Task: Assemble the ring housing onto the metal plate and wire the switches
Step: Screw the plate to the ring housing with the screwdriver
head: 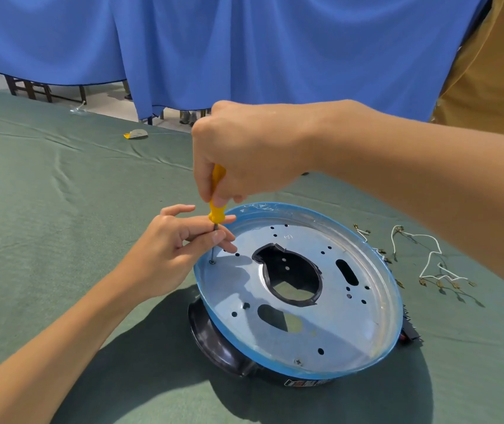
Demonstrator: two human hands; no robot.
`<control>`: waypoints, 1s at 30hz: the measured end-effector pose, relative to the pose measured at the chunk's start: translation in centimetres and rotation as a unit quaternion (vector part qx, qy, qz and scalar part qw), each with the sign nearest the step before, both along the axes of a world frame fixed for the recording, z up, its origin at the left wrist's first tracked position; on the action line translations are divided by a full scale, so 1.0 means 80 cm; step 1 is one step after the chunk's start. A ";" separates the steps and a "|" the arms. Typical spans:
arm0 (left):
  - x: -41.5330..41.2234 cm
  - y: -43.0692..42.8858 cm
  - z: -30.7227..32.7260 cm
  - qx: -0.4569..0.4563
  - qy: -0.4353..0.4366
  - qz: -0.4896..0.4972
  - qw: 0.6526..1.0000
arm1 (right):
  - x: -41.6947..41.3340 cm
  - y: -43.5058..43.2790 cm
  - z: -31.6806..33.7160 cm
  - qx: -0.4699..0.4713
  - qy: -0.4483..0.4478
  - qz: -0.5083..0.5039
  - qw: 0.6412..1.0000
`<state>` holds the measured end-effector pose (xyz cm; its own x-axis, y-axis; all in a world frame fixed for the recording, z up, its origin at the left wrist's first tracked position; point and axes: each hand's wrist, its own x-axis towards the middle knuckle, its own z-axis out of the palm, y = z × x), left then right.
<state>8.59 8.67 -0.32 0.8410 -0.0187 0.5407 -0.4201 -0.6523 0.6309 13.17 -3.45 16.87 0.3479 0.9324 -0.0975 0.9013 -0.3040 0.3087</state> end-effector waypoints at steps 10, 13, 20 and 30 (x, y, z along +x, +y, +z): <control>-0.004 0.000 0.000 -0.011 0.000 -0.010 1.000 | -0.003 0.005 -0.008 0.024 0.024 -0.043 0.999; -0.008 -0.003 -0.001 -0.037 -0.015 -0.012 0.999 | -0.005 0.012 -0.011 0.024 0.025 -0.054 0.998; -0.004 -0.018 -0.007 -0.039 -0.124 0.105 0.986 | -0.004 0.009 -0.023 0.029 0.043 -0.105 0.993; 0.001 -0.006 -0.004 -0.029 -0.084 0.077 0.993 | -0.001 0.005 -0.012 -0.017 0.053 -0.068 0.996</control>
<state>8.70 8.20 -0.62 0.7287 0.1376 0.6708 -0.4218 -0.6816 0.5979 13.06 -3.07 15.94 0.4575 0.8728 -0.1704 0.8802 -0.4172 0.2261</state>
